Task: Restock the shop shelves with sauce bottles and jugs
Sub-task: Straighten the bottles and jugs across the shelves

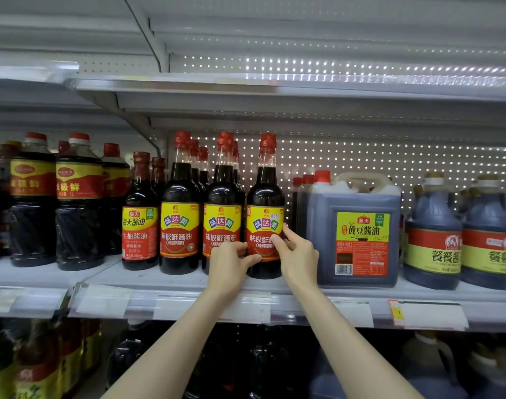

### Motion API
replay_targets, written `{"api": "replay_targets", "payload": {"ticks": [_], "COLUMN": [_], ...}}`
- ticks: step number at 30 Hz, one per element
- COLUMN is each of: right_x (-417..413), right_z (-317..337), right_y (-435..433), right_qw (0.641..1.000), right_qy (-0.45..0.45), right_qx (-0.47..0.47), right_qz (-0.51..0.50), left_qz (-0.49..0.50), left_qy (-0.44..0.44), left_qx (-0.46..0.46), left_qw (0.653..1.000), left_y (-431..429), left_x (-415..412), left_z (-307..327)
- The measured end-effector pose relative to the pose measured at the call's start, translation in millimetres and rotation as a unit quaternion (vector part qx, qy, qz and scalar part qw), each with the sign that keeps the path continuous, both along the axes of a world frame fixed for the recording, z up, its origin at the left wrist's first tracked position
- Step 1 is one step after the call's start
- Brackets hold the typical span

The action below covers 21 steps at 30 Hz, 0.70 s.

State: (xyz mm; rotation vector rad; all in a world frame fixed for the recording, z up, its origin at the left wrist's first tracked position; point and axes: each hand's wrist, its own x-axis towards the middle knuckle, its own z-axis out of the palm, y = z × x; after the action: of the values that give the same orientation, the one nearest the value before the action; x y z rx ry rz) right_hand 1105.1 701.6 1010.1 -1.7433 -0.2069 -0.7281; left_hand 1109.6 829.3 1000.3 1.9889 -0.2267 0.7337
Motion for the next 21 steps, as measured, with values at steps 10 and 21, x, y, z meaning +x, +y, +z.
{"api": "replay_targets", "payload": {"ticks": [10, 21], "right_x": [1.2, 0.2], "right_z": [0.5, 1.9], "right_y": [0.2, -1.6], "right_qw": [1.0, 1.0], "right_qy": [-0.005, 0.003], "right_qx": [-0.003, -0.007], "right_qz": [0.003, 0.02], "left_qz": [0.004, 0.015], "left_qy": [-0.009, -0.015], "left_qx": [0.003, 0.003], "left_qw": [1.0, 1.0], "left_y": [0.4, -1.3], "left_x": [2.5, 3.6], "left_z": [-1.1, -1.2]}}
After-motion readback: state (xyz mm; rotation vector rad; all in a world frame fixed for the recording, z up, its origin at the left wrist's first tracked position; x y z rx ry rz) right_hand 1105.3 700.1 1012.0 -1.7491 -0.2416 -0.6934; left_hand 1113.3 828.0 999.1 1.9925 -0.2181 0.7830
